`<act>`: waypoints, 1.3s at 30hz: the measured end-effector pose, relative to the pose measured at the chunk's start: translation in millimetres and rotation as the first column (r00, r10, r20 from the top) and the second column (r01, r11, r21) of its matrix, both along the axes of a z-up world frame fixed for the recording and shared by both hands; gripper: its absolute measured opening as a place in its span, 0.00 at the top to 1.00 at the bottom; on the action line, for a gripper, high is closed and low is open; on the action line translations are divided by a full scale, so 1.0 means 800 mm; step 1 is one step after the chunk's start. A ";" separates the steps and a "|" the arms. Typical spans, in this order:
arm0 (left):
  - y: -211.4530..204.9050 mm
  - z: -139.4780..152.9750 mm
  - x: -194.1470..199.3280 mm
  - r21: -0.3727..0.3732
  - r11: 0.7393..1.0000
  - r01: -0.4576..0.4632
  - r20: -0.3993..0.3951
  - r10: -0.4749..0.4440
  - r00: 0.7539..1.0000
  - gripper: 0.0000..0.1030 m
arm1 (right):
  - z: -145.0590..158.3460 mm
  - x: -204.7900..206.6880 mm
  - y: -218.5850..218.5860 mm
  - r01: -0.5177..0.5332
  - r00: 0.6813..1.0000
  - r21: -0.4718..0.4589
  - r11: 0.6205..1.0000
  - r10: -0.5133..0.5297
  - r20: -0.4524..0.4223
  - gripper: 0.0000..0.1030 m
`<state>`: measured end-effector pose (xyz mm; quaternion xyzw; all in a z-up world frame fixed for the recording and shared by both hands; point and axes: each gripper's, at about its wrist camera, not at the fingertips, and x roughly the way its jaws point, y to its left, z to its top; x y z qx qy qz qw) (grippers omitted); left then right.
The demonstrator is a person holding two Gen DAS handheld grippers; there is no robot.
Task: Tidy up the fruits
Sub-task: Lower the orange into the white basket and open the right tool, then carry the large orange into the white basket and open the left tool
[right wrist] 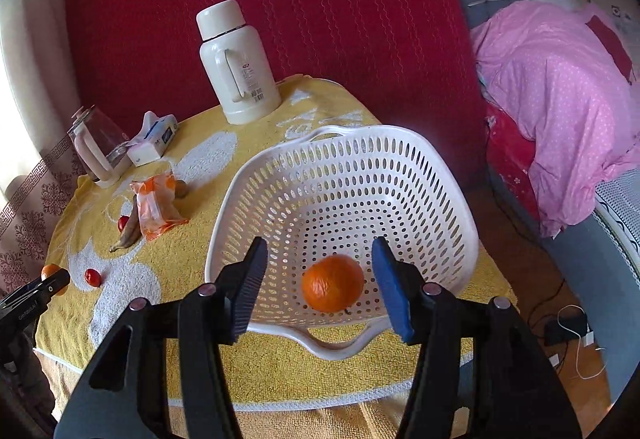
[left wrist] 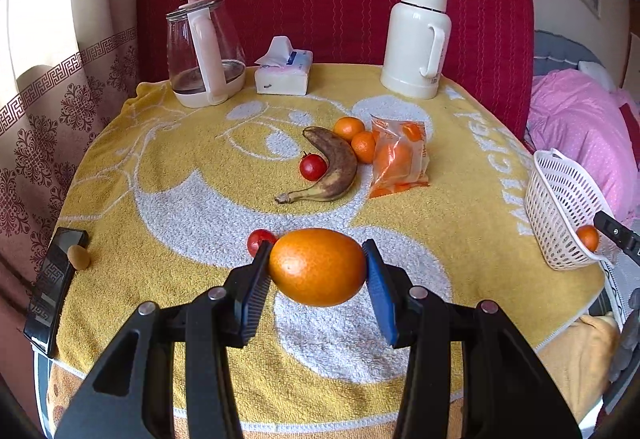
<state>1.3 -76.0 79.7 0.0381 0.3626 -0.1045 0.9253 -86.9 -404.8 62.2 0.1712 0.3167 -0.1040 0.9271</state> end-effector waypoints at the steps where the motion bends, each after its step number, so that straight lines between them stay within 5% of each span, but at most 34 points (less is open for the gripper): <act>1: -0.004 0.001 0.000 0.002 1.000 0.007 0.001 -0.007 1.000 0.56 | 0.000 -0.002 -0.003 0.006 1.000 -0.004 1.000 -0.006 0.005 0.37; 16: -0.124 0.031 0.002 -0.003 0.972 0.235 0.044 -0.234 0.971 0.56 | 0.016 -0.025 -0.046 0.133 0.985 -0.013 0.991 -0.131 0.114 0.37; 32: -0.271 0.014 0.005 -0.143 0.834 0.533 -0.023 -0.541 0.841 0.55 | 0.008 -0.029 -0.072 0.198 0.974 0.029 0.980 -0.200 0.107 0.37; 36: -0.270 0.012 0.005 -0.140 0.845 0.517 0.004 -0.521 0.853 0.31 | 0.006 -0.028 -0.072 0.197 0.975 0.031 0.980 -0.199 0.103 0.37; 39: -0.261 0.013 0.009 -0.141 0.854 0.500 0.013 -0.504 0.864 0.31 | 0.005 -0.026 -0.069 0.192 0.976 0.028 0.981 -0.194 0.101 0.37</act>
